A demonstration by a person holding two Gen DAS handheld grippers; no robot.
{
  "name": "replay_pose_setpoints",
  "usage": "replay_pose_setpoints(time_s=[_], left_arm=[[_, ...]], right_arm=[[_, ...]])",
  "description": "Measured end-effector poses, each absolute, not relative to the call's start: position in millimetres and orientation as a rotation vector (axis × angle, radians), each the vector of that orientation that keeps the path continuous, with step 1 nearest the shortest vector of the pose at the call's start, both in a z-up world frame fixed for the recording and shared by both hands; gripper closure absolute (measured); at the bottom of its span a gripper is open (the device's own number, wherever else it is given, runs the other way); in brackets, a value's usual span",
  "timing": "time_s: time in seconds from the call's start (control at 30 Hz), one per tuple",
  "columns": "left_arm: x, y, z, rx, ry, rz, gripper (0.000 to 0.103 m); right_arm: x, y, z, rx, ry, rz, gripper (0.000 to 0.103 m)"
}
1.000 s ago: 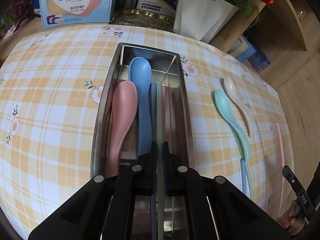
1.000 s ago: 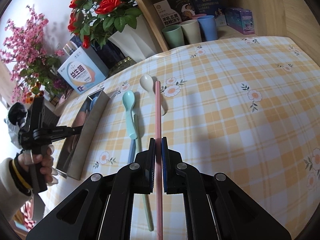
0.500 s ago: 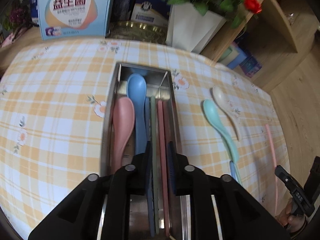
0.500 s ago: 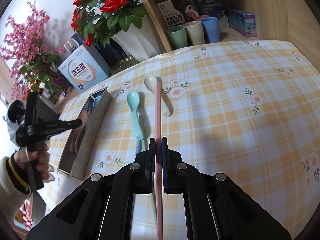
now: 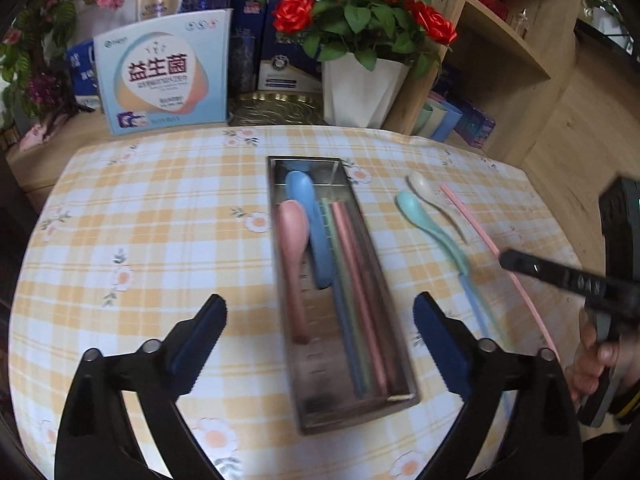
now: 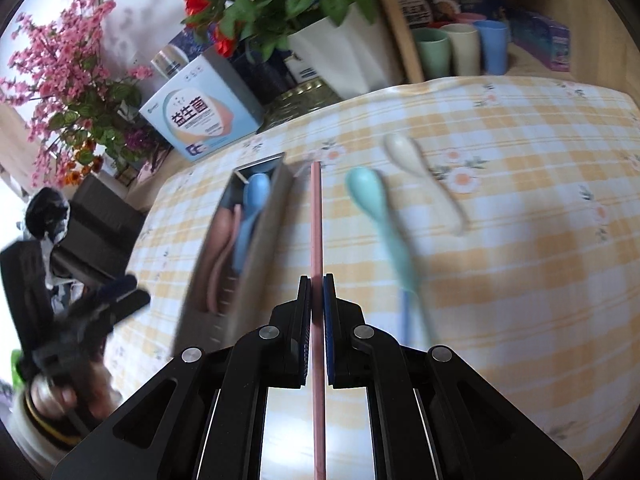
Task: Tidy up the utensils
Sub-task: 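Lower the pink chopstick into the steel tray with the right tool and release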
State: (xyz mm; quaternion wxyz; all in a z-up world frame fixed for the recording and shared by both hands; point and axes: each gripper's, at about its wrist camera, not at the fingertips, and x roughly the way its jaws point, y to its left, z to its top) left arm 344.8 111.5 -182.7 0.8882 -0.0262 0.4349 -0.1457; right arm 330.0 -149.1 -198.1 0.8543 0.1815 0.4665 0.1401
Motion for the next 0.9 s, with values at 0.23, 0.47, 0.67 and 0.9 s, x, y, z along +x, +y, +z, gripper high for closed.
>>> replay_pose_setpoints(time_s=[0.23,0.47,0.67,0.9], left_arm=[[328.8,150.4,-187.7,-0.043,0.889,-0.235,0.007],[318.2,183.2,-194.4,-0.105,0.889,-0.19,0.007],[315.8,192.6,-199.5,-0.129,0.896,-0.184,0.007],[315.2,194.8,-201.4,-0.135,0.902,-0.179,0.007]], right_arm=[[364.9,-92.3,-207.9,0.457,1.059,0.275,0.097],[399.9,-53.2,-224.4,0.493,1.132,0.21,0.097],[417.1,-45.1,-235.4,0.521,1.169,0.16,0.097],[423.6,-41.6,-243.0,0.515,1.19,0.142,0.097]])
